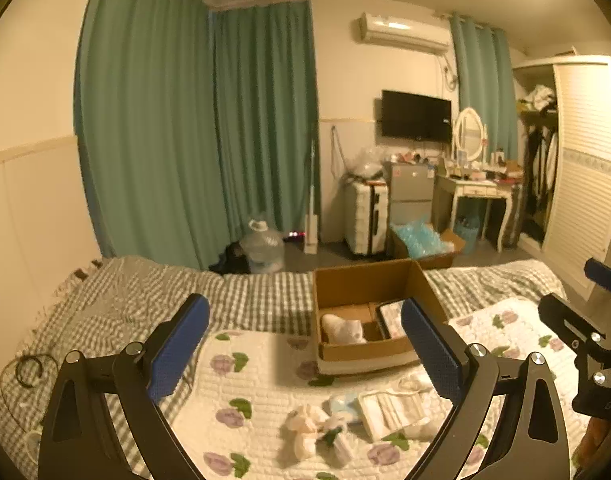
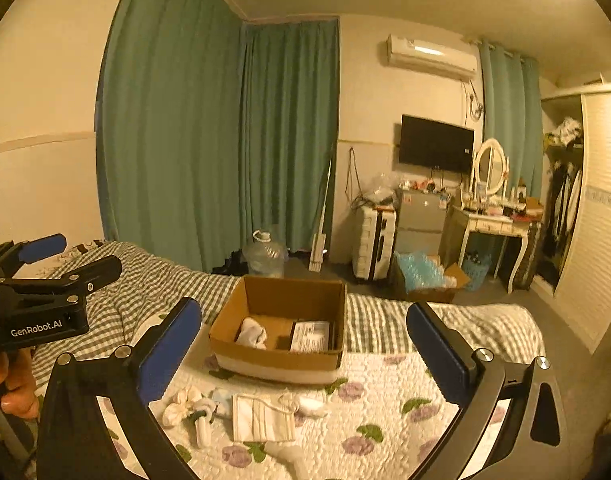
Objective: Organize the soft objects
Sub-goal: 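Move both tools back over the remaining items on the quilt, then grasp the cream lace sock with the left gripper while the right grasps the white plastic piece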
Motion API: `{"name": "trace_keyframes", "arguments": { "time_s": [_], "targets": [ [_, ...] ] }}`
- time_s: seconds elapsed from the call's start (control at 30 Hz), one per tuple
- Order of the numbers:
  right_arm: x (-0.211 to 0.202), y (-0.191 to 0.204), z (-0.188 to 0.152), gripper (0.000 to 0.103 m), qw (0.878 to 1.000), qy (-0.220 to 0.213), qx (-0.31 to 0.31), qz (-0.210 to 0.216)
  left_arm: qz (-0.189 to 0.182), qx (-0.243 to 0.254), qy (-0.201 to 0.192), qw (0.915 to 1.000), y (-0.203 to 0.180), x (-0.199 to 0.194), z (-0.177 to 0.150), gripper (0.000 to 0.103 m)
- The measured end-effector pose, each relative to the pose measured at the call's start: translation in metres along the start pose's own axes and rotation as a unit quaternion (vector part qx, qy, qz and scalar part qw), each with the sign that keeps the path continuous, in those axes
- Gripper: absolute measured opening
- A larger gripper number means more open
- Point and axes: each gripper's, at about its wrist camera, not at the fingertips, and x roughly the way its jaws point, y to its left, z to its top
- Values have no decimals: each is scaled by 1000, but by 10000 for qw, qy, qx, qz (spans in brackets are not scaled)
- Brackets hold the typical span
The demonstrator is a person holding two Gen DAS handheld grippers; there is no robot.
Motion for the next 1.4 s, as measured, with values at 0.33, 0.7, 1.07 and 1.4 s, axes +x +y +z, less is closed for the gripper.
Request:
{"name": "trace_keyframes", "arguments": {
  "time_s": [0.33, 0.7, 1.07, 1.4],
  "targets": [
    [29, 3, -32, 103, 9988, 475, -54, -131, 38, -168, 455, 9988, 13, 37, -29, 98],
    [80, 4, -79, 103, 9934, 1141, 50, 131, 157, -173, 1098, 9937, 23, 89, -72, 97],
    [125, 10, -134, 103, 9820, 1874, -109, 221, 112, -76, 1943, 9808, 21, 136, -127, 92],
    [158, 14, -176, 97, 9663, 2548, -289, 203, 28, -81, 2679, 9634, 24, 165, -175, 92]
  ]
}}
